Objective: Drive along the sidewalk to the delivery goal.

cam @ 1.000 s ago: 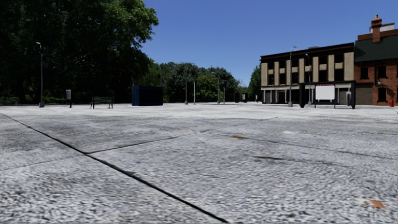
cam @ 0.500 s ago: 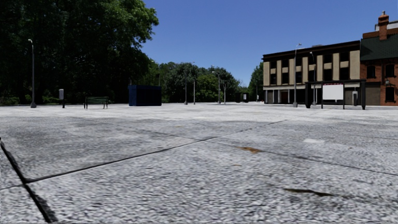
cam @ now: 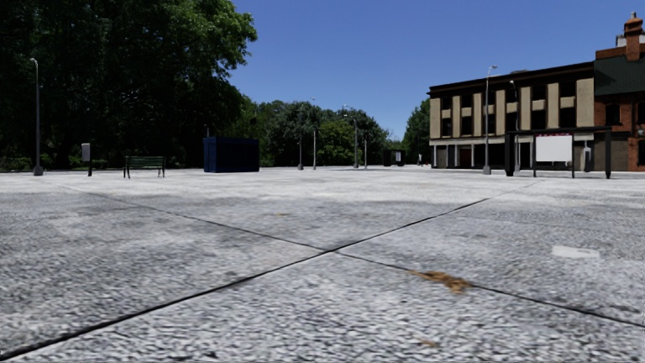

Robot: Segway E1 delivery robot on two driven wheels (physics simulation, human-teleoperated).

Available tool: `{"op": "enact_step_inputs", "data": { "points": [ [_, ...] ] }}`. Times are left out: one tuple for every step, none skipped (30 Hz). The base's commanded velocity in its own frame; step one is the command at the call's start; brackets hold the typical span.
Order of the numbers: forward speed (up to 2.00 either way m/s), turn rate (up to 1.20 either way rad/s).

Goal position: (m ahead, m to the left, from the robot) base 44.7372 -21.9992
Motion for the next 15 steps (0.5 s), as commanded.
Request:
{"op": "enact_step_inputs", "data": {
  "points": [
    [2.00, 0.00],
    [2.00, 0.00],
    [2.00, 0.00],
    [2.00, 0.00],
    [2.00, 0.00],
    [2.00, 0.00],
    [2.00, 0.00],
    [2.00, 0.00],
    [2.00, 0.00],
    [2.00, 0.00],
    [2.00, 0.00],
    [2.00, 0.00],
    [2.00, 0.00],
    [2.00, 0.00],
    [2.00, 0.00]
  ]
}}
